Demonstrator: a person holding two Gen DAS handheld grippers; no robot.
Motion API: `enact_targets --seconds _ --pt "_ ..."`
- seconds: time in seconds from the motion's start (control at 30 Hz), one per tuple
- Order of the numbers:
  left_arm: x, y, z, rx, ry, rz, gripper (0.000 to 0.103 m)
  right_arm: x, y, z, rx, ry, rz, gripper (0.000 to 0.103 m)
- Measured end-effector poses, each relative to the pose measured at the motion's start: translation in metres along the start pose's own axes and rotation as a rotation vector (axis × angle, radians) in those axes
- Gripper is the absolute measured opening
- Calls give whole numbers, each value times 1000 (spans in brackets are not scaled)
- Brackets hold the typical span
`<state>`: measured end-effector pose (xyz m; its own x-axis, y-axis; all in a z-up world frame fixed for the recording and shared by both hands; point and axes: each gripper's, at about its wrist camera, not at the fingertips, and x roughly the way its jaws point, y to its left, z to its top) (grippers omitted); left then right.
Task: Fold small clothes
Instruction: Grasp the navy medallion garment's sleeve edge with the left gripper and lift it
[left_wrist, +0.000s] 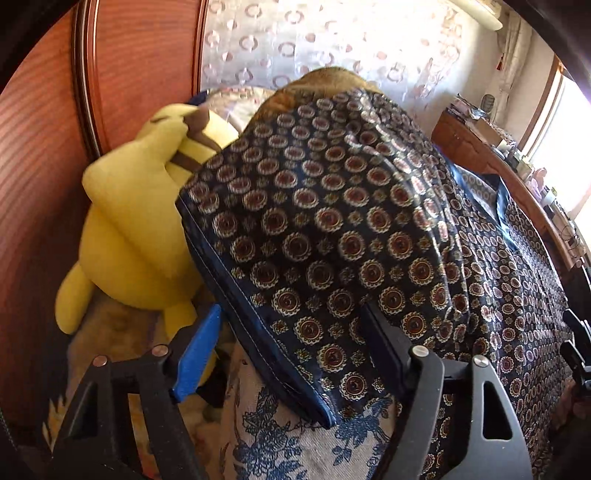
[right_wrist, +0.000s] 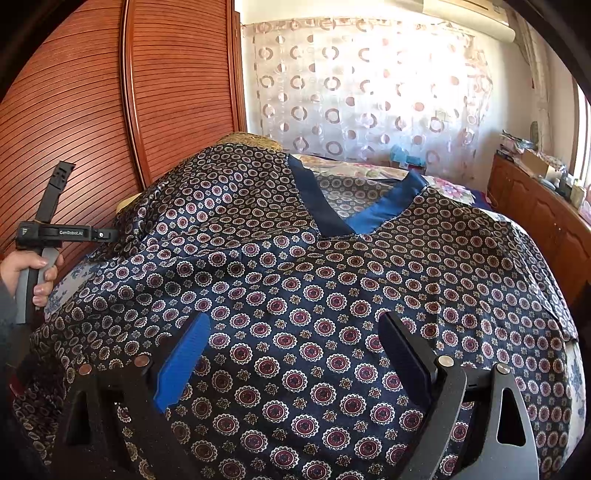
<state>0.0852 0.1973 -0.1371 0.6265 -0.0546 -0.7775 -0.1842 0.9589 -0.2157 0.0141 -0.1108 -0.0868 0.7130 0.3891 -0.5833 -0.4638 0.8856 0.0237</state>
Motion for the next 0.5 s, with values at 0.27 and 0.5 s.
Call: enact_targets --seconds 0.27,0.5 --pt "-2 3 4 -4 -2 -35 40 0 0 -2 -5 0 3 93" --pt "-31 -9 5 66 -115 61 9 1 -2 -2 -1 5 6 93"
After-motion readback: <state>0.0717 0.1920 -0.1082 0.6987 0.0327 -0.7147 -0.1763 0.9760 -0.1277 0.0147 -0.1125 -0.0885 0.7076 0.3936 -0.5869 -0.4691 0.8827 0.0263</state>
